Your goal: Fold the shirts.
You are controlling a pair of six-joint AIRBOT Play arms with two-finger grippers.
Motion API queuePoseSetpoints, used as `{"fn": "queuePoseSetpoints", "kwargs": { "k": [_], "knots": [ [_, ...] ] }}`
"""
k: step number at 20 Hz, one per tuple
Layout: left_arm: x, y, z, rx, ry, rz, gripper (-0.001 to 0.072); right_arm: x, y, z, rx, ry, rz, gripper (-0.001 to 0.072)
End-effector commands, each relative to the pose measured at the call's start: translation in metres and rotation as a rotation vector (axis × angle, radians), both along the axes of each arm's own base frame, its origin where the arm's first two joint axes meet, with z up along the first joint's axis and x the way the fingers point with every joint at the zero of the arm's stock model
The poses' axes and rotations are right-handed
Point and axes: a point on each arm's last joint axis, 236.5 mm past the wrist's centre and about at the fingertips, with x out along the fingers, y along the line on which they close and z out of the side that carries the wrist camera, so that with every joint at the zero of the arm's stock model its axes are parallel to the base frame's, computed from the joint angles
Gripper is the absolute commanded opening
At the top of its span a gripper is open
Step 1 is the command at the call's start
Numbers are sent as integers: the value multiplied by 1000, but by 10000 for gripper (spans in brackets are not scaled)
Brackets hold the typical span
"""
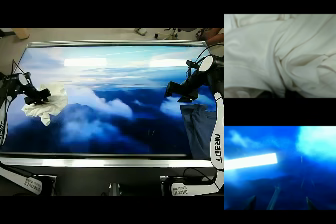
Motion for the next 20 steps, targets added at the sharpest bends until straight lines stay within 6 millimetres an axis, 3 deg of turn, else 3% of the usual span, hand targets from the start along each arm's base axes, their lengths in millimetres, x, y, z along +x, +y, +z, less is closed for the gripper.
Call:
{"fn": "queuePoseSetpoints", "kwargs": {
  "k": [1, 3, 5, 6, 8, 10, 11, 13, 15, 17, 18, 19, 20],
  "knots": [
    [12, -22, 4, -47, -38, -65, 27, 6, -1, 1, -2, -23, -4, 668],
    [37, -46, 59, -41, -183, -189, 27, 22, -2, 4, -7, -94, -14, 668],
    [52, -83, 150, 22, -390, -364, 27, 27, -4, 12, -11, -121, -17, 667],
    [49, -111, 201, 34, -507, -433, 27, 25, -4, 20, -11, -127, -13, 667],
    [18, -178, 276, -4, -673, -558, 27, 18, -8, 51, -41, -174, -5, 667],
    [-19, -245, 305, -52, -732, -700, 27, 2, -18, 90, -97, -242, -11, 668],
    [-36, -278, 301, -82, -723, -772, 27, -10, -21, 109, -115, -269, -20, 669],
    [-70, -351, 264, -149, -655, -924, 27, -36, -21, 146, -129, -327, -33, 670],
    [-113, -425, 198, -246, -528, -1027, 27, -57, -29, 175, -175, -385, -49, 670],
    [-157, -484, 132, -317, -414, -1099, 31, -70, -42, 194, -233, -433, -72, 670],
    [-173, -502, 109, -329, -365, -1119, 233, -73, -47, 198, -255, -441, -81, 670],
    [-181, -511, 95, -325, -322, -1137, 715, -75, -48, 198, -259, -434, -83, 670],
    [-180, -506, 94, -304, -291, -1142, 720, -75, -47, 194, -255, -421, -80, 670]
  ]
}}
